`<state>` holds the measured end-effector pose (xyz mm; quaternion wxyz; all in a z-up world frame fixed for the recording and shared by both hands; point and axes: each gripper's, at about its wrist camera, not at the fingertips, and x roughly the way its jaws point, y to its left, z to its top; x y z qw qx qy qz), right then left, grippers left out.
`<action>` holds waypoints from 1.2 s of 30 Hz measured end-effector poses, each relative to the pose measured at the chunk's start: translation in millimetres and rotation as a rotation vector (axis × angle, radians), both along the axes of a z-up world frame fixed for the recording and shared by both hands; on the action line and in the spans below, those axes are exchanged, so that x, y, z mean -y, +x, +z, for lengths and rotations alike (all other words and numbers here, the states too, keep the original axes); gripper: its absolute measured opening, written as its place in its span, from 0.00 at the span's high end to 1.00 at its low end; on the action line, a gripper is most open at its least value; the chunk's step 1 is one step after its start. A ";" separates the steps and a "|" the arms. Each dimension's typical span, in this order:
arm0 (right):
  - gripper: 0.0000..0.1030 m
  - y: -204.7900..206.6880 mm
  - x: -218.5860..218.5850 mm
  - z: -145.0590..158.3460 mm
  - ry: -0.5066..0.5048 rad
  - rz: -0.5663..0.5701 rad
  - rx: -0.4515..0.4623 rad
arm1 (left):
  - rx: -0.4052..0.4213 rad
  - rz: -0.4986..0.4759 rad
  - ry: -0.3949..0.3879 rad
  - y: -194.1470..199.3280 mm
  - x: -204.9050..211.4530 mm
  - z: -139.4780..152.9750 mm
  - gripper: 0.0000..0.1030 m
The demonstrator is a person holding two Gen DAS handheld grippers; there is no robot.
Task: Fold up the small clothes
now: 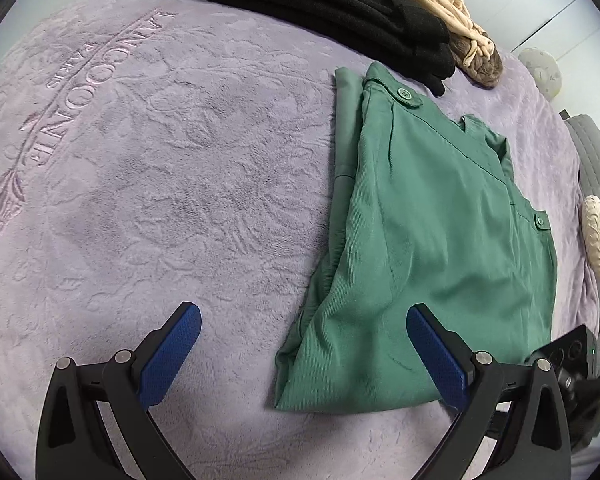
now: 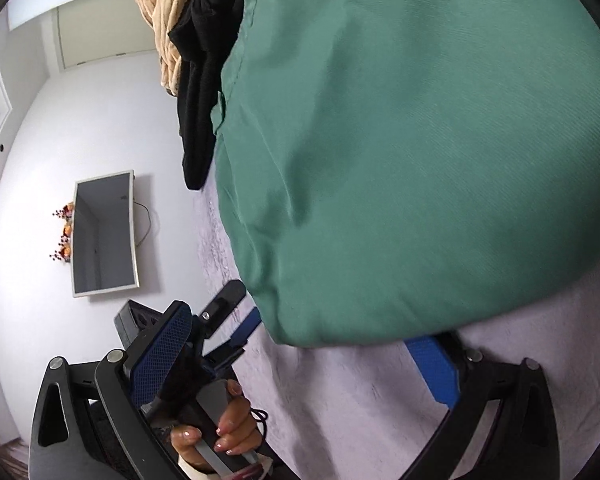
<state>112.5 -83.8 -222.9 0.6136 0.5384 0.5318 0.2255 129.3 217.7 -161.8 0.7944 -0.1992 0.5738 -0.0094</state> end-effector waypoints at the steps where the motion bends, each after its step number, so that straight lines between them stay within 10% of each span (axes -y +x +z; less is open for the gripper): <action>1: 0.00 1.9 0.6 -0.9 0.020 -0.030 -0.013 | 0.005 -0.006 -0.013 0.5 0.4 0.0 0.00; 3: 0.03 4.4 2.1 -7.2 0.067 -0.077 -0.049 | 0.015 -0.014 -0.053 3.3 0.6 0.6 0.00; 4: 0.21 5.0 2.7 -11.6 0.079 -0.094 -0.075 | 0.016 -0.014 -0.070 4.3 0.0 1.5 0.00; 5: 0.61 6.2 3.4 -14.6 0.074 -0.095 -0.093 | 0.018 -0.013 -0.092 6.5 -0.9 2.1 0.00; 8: 0.89 10.3 9.3 -10.7 0.081 -0.085 -0.058 | 0.021 -0.012 -0.183 15.5 -5.6 1.5 0.00; 14: 0.91 19.2 17.6 41.4 0.067 -0.033 0.142 | -0.009 -0.025 -0.362 46.4 -2.5 -12.3 0.00; 20: 0.91 20.5 11.3 46.5 -0.017 0.070 0.152 | -0.032 -0.148 -0.553 95.5 37.1 -21.9 0.00; 31: 0.84 -9.3 69.3 54.1 -0.281 0.186 0.107 | -0.068 -0.199 -0.317 103.0 66.9 -26.6 0.18; 36: 0.89 15.2 97.1 73.3 -0.491 0.108 0.206 | -0.075 -0.195 -0.174 99.8 67.0 -21.7 0.79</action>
